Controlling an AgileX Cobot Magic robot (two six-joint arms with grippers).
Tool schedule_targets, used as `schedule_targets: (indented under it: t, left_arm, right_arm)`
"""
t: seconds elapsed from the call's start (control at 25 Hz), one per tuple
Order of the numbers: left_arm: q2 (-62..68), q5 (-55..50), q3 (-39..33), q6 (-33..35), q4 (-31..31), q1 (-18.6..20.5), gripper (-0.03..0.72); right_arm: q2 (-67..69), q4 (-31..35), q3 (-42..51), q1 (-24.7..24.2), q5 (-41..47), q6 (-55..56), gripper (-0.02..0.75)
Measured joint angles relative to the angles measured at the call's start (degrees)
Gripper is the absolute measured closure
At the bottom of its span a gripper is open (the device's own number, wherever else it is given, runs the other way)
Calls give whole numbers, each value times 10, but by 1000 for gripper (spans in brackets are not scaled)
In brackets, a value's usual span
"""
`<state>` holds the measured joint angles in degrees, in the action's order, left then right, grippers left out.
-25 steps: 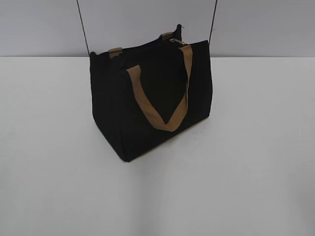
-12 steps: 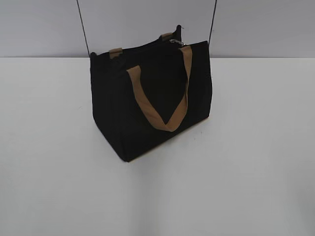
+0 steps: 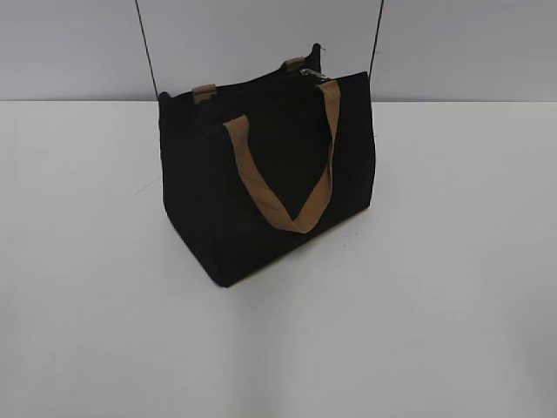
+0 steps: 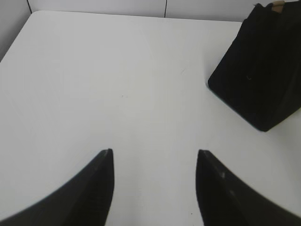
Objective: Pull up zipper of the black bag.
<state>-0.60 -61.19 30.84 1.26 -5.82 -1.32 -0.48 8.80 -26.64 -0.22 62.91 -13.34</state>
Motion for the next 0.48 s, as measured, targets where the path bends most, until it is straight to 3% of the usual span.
schedule_targets:
  t: [0.48]
  left_arm:
    - [0, 0, 0, 0, -1, 0, 306]
  right_arm:
    - [0, 0, 0, 0, 0, 0, 414]
